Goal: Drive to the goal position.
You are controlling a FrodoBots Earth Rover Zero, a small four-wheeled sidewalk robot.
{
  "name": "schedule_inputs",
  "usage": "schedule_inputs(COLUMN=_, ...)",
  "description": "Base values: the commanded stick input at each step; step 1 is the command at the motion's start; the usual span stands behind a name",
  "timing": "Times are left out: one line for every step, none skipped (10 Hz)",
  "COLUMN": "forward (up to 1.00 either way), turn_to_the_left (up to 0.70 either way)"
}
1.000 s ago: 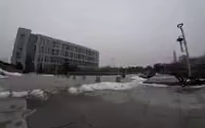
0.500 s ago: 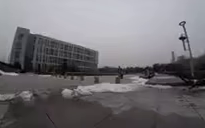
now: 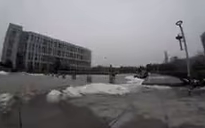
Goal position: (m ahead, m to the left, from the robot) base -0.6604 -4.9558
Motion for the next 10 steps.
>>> schedule_inputs(forward=1.0, turn_to_the_left=-0.27)
schedule_inputs(forward=1.0, turn_to_the_left=-0.27)
schedule_inputs(forward=1.0, turn_to_the_left=-0.27)
schedule_inputs(forward=1.0, turn_to_the_left=-0.27)
schedule_inputs(forward=1.0, turn_to_the_left=-0.27)
schedule_inputs(forward=1.0, turn_to_the_left=-0.27)
schedule_inputs(forward=1.0, turn_to_the_left=-0.27)
schedule_inputs(forward=1.0, turn_to_the_left=-0.27)
schedule_inputs(forward=1.0, turn_to_the_left=-0.27)
schedule_inputs(forward=1.0, turn_to_the_left=-0.27)
